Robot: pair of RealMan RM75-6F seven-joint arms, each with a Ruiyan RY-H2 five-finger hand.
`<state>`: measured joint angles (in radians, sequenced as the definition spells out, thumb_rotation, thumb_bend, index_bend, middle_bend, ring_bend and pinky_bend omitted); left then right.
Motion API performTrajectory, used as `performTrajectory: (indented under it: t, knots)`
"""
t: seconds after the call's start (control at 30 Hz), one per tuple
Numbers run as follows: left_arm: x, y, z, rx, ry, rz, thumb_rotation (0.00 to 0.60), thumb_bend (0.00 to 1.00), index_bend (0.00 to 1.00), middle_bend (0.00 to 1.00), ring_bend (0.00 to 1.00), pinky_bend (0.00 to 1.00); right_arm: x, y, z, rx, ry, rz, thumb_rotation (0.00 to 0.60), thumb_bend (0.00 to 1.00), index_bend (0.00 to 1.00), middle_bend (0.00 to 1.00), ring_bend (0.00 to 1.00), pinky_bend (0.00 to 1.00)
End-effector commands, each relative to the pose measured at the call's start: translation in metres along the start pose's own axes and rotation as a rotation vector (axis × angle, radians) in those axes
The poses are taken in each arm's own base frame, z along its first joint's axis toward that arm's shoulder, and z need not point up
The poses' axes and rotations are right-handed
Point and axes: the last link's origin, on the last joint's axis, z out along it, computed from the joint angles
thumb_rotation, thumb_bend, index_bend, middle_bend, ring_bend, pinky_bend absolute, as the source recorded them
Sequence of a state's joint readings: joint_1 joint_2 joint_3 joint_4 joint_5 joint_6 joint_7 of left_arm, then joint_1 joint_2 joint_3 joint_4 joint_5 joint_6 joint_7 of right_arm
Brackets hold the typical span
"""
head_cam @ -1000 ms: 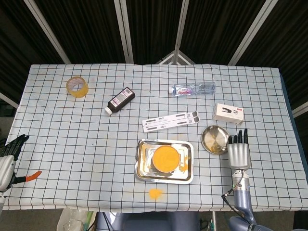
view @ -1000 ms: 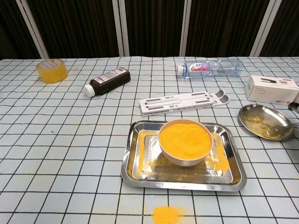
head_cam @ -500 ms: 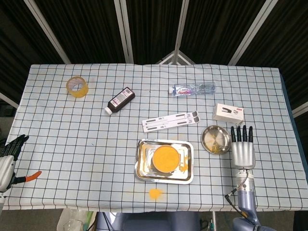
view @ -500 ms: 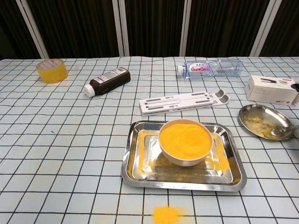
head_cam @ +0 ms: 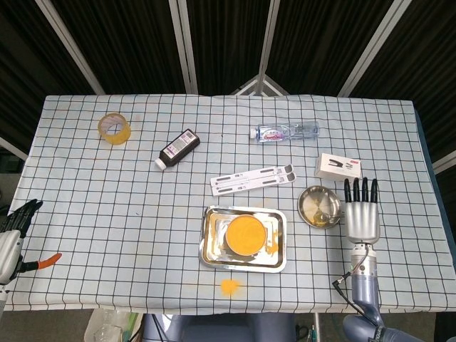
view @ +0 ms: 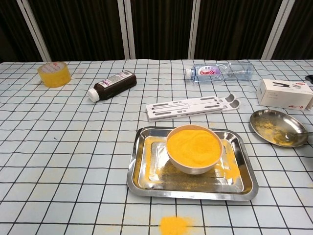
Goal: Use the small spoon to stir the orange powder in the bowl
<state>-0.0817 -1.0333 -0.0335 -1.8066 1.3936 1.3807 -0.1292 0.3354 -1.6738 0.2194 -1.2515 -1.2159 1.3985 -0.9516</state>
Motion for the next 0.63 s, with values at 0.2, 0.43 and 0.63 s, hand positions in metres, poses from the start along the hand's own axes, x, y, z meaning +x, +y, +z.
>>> performTrajectory:
  t: [0.2,0.43,0.63]
  knots:
    - [0.003,-0.001,-0.002,-0.05,0.043,0.087,0.6,0.0,0.0,0.0,0.0,0.0,0.025,0.047,-0.043,0.113,0.045,0.13,0.6,0.54,0.0,0.11,0.0,0.0]
    - [0.001,-0.001,-0.004,-0.087,0.075,0.157,0.6,0.0,0.0,0.0,0.0,0.0,0.038,0.106,-0.107,0.176,-0.072,0.359,0.6,0.48,0.0,0.04,0.0,0.0]
    - [0.0,-0.001,-0.007,-0.098,0.103,0.19,0.6,0.0,0.0,0.0,0.0,0.0,0.042,0.133,-0.138,0.203,-0.042,0.436,0.6,0.42,0.0,0.0,0.0,0.0]
